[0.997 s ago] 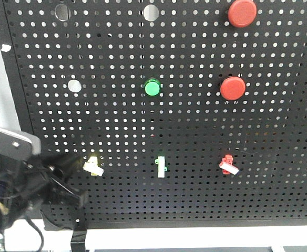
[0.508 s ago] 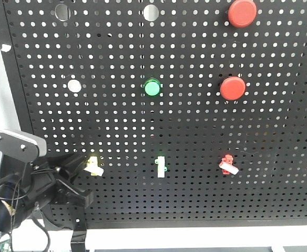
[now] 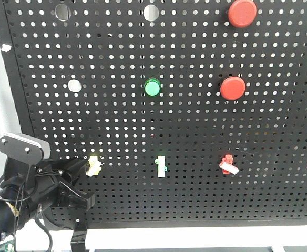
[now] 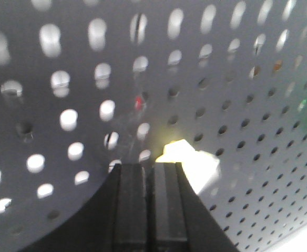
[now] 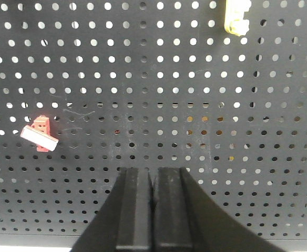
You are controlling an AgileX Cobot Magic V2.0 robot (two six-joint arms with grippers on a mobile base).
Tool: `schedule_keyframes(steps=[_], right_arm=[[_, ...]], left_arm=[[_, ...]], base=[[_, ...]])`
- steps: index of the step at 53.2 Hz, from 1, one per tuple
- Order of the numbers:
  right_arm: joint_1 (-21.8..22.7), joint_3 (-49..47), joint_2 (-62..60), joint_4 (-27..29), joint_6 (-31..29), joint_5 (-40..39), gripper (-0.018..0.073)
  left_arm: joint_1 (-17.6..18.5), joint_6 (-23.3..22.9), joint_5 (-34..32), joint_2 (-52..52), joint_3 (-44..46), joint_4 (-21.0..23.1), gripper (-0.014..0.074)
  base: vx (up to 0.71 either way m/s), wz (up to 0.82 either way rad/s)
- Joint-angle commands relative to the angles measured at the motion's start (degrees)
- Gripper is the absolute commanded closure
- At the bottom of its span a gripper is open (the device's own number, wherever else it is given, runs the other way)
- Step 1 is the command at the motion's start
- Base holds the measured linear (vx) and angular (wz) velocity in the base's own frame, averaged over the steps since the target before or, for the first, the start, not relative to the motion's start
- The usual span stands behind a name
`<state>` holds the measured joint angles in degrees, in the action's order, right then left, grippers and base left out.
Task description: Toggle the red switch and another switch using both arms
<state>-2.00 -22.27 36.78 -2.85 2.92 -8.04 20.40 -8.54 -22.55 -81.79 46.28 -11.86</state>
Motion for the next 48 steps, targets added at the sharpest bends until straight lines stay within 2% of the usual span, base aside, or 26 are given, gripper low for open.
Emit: schedule_keyframes(steps=[1,6,15,27,31,39,48], right_arm=[[0.37,-2.09,0.34,-0.31,-0.36,-5.20,0.0566],[0.37,-2.09,0.34,-0.31,-0.36,-5.20,0.0566],[0.37,-2.09,0.34,-0.28,-0.18,-5.20,0.0566],[-0.23,-2.09,0.92,-0.55,-0.15,-5.80,0.0566],[-2.29,-2.09,1.96,-0.55,-0.09,-7.98,0.0566],[-8.44,-2.09,6.07,-0.50,-0.09,-13.04,0.0566],[-14.70,-4.59,15.13,-0.50,-0.20,-17.18,0.0566]], left_arm=[[0.40,-0.65,-1.91,1.48,1.90,0.39,0.0594],[0.40,-0.65,0.47,1.98,1.85,0.48,0.0594],[0.35,-0.65,-0.25,6.22,1.72,0.62,0.0594],[0.35,-0.65,9.63,15.89,1.70,0.62,0.0594],[0.35,-0.65,11.04,18.53,1.14,0.62,0.0594],[0.35,-0.70,7.82,23.03,-3.42,1.28,0.0594],[0.35,-0.70,7.24,26.97,-9.13,1.28,0.0594]], base=[[0.00,0.00],[0.00,0.00],[0.00,0.00],[0.00,0.00],[0.00,0.00],[0.00,0.00],[0.00,0.00]])
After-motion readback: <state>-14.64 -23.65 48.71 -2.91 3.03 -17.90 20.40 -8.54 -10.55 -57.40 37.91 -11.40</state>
